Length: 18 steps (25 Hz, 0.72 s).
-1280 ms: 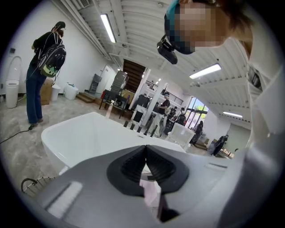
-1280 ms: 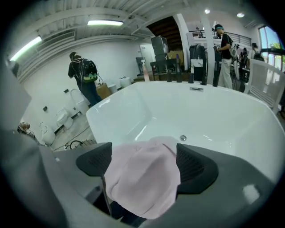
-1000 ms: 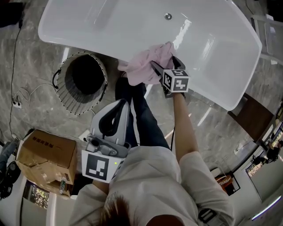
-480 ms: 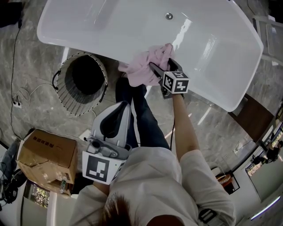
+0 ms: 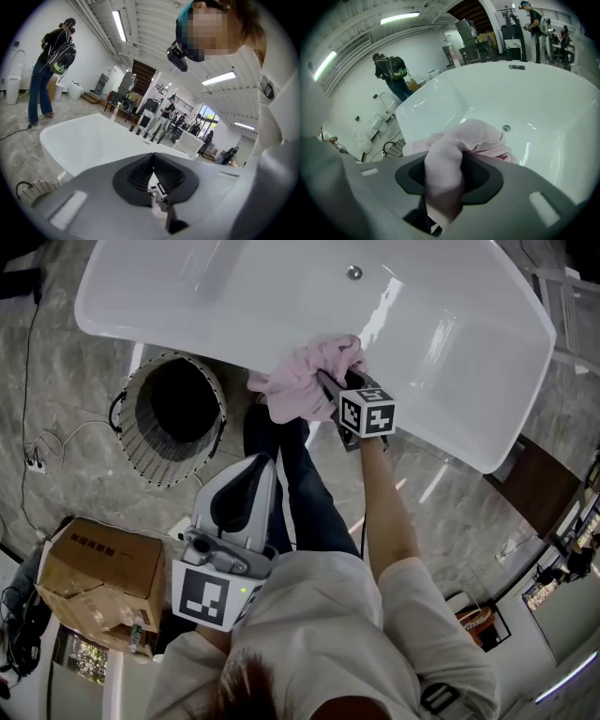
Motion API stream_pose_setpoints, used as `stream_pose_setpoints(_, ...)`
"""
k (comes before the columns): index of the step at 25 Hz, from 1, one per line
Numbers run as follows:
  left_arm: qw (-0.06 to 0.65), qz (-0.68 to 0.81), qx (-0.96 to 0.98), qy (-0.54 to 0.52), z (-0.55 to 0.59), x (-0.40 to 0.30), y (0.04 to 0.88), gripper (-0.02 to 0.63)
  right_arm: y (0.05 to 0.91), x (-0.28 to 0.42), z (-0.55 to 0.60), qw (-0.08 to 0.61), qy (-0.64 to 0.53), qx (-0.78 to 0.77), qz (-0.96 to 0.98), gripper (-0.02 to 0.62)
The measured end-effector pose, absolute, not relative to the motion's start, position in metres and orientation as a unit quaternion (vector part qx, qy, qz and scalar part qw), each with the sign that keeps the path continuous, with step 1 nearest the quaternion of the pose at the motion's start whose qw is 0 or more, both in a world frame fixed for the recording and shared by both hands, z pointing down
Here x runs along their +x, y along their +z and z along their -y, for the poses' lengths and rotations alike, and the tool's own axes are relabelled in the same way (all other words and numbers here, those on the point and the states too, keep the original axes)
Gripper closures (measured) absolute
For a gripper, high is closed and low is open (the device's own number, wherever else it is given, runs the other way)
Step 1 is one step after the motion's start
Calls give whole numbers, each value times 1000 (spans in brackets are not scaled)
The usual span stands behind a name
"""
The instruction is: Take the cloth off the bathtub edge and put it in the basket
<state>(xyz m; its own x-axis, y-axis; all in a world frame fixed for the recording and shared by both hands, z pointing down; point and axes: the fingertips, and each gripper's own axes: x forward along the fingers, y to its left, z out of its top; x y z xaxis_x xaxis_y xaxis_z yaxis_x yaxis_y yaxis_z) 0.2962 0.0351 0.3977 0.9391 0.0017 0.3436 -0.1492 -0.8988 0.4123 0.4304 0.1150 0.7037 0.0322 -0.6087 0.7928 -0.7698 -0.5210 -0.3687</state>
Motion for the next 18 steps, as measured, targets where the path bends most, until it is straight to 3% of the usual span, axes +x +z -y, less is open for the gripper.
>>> stream_pose_setpoints(3,222,35,960,169,-35,295,396,558,700,426,-113,117,486,716,488,506)
stream_pose_setpoints(5,220,33,960,169,-36,294,394,558,698,424,-112,132,479,722,482,527)
stream_pose_setpoints(18,201,31,968,145,-38,291,365,558,627,405,-125,94,418,765,480,552)
